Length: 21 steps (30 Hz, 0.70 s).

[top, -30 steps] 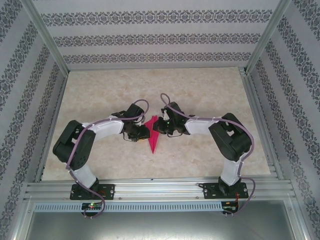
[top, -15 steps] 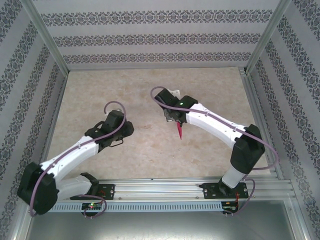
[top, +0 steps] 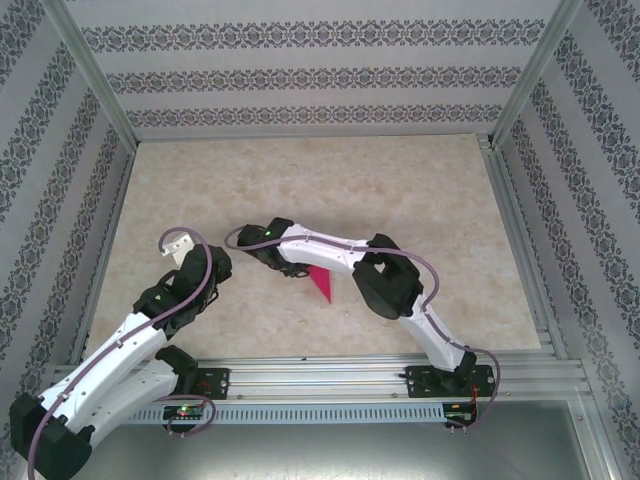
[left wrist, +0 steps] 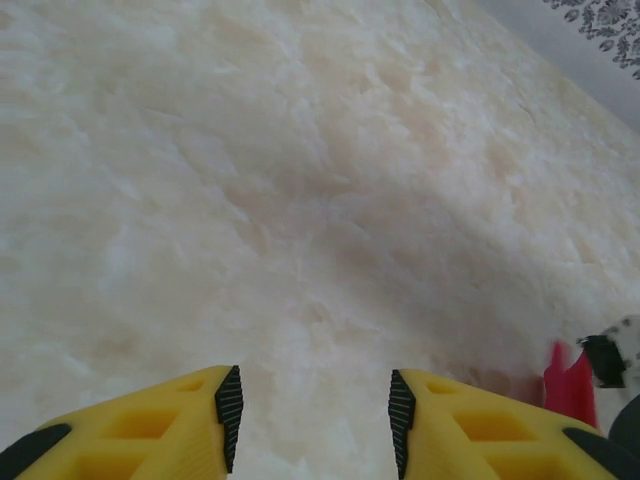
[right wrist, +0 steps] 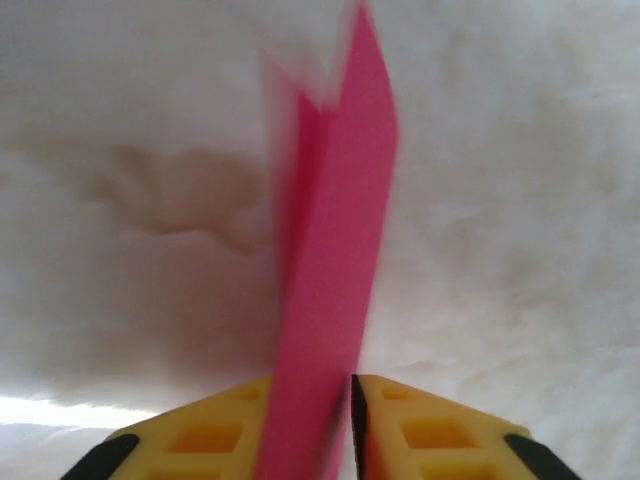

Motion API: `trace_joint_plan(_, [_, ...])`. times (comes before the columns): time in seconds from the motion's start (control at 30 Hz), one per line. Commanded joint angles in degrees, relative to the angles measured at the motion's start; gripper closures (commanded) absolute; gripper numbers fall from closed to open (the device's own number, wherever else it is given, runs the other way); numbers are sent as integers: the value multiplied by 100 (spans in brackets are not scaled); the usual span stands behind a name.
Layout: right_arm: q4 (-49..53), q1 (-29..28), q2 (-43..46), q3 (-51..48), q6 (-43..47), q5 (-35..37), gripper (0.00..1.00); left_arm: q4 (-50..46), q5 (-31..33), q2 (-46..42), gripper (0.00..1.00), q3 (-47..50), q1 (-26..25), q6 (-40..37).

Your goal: Fold a paper plane with a square sheet of paper (pick it up from the middle)

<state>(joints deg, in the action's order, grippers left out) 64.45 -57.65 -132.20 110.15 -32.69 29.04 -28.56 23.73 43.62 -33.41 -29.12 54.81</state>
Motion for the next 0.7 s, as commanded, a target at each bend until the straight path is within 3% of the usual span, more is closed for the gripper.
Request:
trace_joint_plan(0.0, [-507, -20, 416, 22, -51, -1227, 61, -336, 225, -42, 53, 5, 65, 100])
trace_joint_plan(0.13, [-2256, 202, 1718, -1318, -116, -2584, 40, -246, 110, 71, 51, -8, 73, 5])
trace_joint_plan(0.23, [-4003, 707, 2834, -2878, -491, -3458, 30, -165, -61, 310, 50, -79, 79, -98])
trace_joint_plan(0.33, [-5878, 1434, 3287, -4295, -1166, -4855, 39, 28, -385, 678, 48, -167, 82, -201])
trace_joint_plan(0.43, [-6996, 1887, 3144, -4893, -1686, -5806, 59, 230, -814, 1144, 46, -315, 82, -356])
trace_joint_plan(0.53, [-7108, 1956, 2919, -4814, -1699, -6174, 70, 241, -1157, 1624, 45, -530, 91, -460])
trace_joint_plan(0.67, [-6885, 2011, 2484, -4578, -1672, -6156, 77, 491, -1820, 2226, 45, -741, 108, -689])
